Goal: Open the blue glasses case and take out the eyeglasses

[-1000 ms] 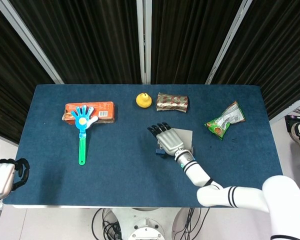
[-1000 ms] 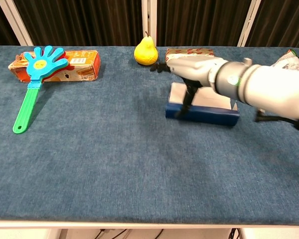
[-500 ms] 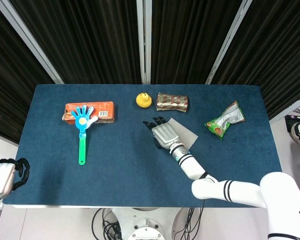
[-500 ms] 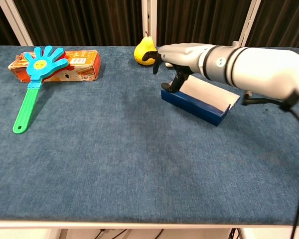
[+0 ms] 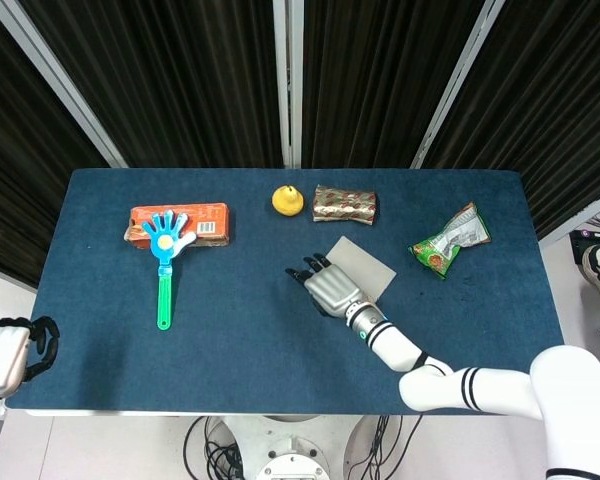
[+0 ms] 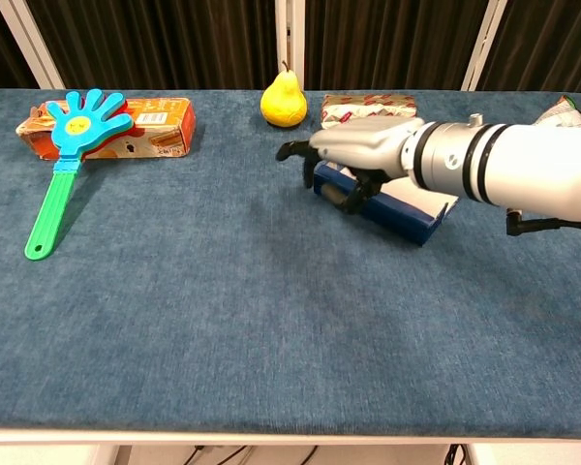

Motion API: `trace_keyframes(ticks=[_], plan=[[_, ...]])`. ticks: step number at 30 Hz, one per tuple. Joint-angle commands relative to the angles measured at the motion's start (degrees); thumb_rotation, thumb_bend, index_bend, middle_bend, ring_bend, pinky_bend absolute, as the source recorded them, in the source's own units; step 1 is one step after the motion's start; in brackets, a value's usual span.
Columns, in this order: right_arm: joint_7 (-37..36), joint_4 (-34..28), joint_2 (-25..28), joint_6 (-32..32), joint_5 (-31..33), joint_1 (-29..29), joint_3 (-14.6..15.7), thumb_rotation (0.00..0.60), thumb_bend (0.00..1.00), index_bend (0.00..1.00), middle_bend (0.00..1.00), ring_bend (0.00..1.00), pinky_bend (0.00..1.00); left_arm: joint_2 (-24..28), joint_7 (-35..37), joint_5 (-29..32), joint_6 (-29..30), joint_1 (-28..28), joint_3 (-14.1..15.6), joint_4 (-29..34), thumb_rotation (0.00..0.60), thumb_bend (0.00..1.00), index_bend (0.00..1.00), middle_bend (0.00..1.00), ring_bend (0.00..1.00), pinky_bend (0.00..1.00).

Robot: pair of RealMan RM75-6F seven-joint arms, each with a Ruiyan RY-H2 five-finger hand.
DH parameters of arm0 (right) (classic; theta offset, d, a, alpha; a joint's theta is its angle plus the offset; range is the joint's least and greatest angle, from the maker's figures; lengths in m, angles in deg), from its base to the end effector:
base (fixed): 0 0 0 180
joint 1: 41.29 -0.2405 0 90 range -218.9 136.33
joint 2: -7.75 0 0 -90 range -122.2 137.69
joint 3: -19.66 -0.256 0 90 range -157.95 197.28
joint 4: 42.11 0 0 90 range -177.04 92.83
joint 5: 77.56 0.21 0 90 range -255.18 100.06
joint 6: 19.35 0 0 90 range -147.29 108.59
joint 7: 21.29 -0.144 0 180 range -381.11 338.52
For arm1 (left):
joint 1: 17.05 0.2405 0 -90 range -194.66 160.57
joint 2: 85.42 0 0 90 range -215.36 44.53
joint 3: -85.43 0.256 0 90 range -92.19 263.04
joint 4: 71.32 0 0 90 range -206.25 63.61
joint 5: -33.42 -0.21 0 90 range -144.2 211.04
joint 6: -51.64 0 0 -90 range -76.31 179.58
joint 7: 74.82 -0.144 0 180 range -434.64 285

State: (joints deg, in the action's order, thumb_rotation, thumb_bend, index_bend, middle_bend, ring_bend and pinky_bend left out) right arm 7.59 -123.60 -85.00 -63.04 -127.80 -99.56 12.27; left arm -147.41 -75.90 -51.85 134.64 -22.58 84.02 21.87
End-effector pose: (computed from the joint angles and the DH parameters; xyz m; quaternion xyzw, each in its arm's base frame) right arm -0.0872 -0.3589 -0.0656 0.8312 -0.3314 0.2858 0.3429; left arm -0.3147 0.1792 0.1623 -0.6115 -0.3917 -0.3604 0.5854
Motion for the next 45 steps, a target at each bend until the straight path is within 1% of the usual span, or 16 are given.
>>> trace_keyframes(ticks=[1, 5, 8, 10, 11, 12, 14, 16, 17, 21, 27, 34, 41, 45], plan=[[2.05, 0.60, 0.64, -1.84, 3.41, 0.31, 0.33, 0.600, 0.67, 0.00, 0.25, 0.00, 0.00, 0.04, 0.02, -0.01, -0.09, -0.04, 0.02, 0.04, 0.600, 0.36, 0.69, 0.69, 0.52, 0.46], [6.15, -0.92, 2.77, -2.09, 10.14, -0.34, 1.22, 0.600, 0.62, 0.00, 0.26, 0.00, 0.00, 0.06, -0.02, -0.06, -0.04, -0.02, 0.04, 0.10, 0.600, 0.36, 0.69, 0.69, 0.52, 0.46], [6.86, -3.41, 4.56, -3.47, 12.02, -0.09, 1.47, 0.600, 0.56, 0.00, 0.26, 0.00, 0.00, -0.02, -0.25, -0.01, 0.03, 0.00, 0.00, 0.09, 0.600, 0.36, 0.69, 0.69, 0.52, 0.46], [6.82, -4.88, 5.84, -4.03, 12.12, 0.32, 1.83, 0.600, 0.50, 0.00, 0.25, 0.00, 0.00, -0.07, -0.35, -0.01, 0.08, 0.01, -0.01, 0.05, 0.600, 0.36, 0.69, 0.69, 0.52, 0.46], [6.72, -5.60, 6.50, -4.28, 11.91, 0.56, 2.03, 0.600, 0.45, 0.00, 0.24, 0.00, 0.00, -0.10, -0.40, -0.01, 0.10, 0.02, -0.02, 0.02, 0.600, 0.36, 0.69, 0.69, 0.52, 0.46], [6.33, -6.40, 7.26, -4.74, 11.13, 0.98, 2.23, 0.600, 0.36, 0.00, 0.21, 0.00, 0.00, -0.12, -0.45, -0.02, 0.12, 0.02, -0.02, 0.01, 0.600, 0.36, 0.69, 0.69, 0.52, 0.46], [5.00, -7.32, 8.26, -5.60, 8.93, 1.96, 2.46, 0.600, 0.24, 0.00, 0.15, 0.00, 0.00, -0.16, -0.56, -0.01, 0.11, 0.00, -0.03, 0.01, 0.600, 0.36, 0.69, 0.69, 0.52, 0.46], [3.26, -7.63, 8.88, -6.12, 6.67, 2.87, 2.43, 0.600, 0.17, 0.00, 0.12, 0.00, 0.00, -0.19, -0.64, 0.00, 0.13, 0.01, -0.04, 0.02, 0.600, 0.36, 0.69, 0.69, 0.52, 0.46], [2.41, -7.56, 9.14, -6.27, 5.62, 3.29, 2.44, 0.600, 0.15, 0.00, 0.11, 0.00, 0.00, -0.19, -0.68, 0.00, 0.15, 0.01, -0.05, 0.03, 0.600, 0.36, 0.69, 0.69, 0.52, 0.46], [0.30, -6.03, 9.68, -5.95, 3.20, 4.31, 2.69, 0.600, 0.14, 0.00, 0.10, 0.00, 0.00, -0.25, -0.79, 0.05, 0.18, 0.02, -0.08, 0.00, 0.600, 0.36, 0.69, 0.69, 0.52, 0.46], [-0.95, -3.43, 8.06, -4.46, 1.52, 4.38, 2.78, 0.600, 0.14, 0.00, 0.10, 0.00, 0.00, -0.27, -0.84, 0.10, 0.19, 0.03, -0.10, 0.03, 0.600, 0.36, 0.69, 0.69, 0.52, 0.46], [-0.98, -3.06, 7.09, -3.91, 0.59, 4.07, 2.38, 0.600, 0.14, 0.00, 0.10, 0.00, 0.00, -0.19, -0.69, 0.12, 0.04, -0.03, -0.10, 0.02, 0.600, 0.36, 0.69, 0.69, 0.52, 0.46], [-0.24, -3.37, 4.14, -3.60, 0.05, 2.32, 0.80, 0.600, 0.14, 0.00, 0.12, 0.00, 0.00, -0.12, -0.51, 0.06, 0.06, 0.00, -0.06, 0.07, 0.600, 0.36, 0.69, 0.69, 0.52, 0.46], [1.61, -1.39, 0.46, -4.49, 2.46, 0.42, -1.29, 0.600, 0.14, 0.00, 0.13, 0.00, 0.00, -0.03, -0.32, 0.04, -0.02, -0.02, -0.01, 0.08, 0.600, 0.36, 0.69, 0.69, 0.52, 0.46]])
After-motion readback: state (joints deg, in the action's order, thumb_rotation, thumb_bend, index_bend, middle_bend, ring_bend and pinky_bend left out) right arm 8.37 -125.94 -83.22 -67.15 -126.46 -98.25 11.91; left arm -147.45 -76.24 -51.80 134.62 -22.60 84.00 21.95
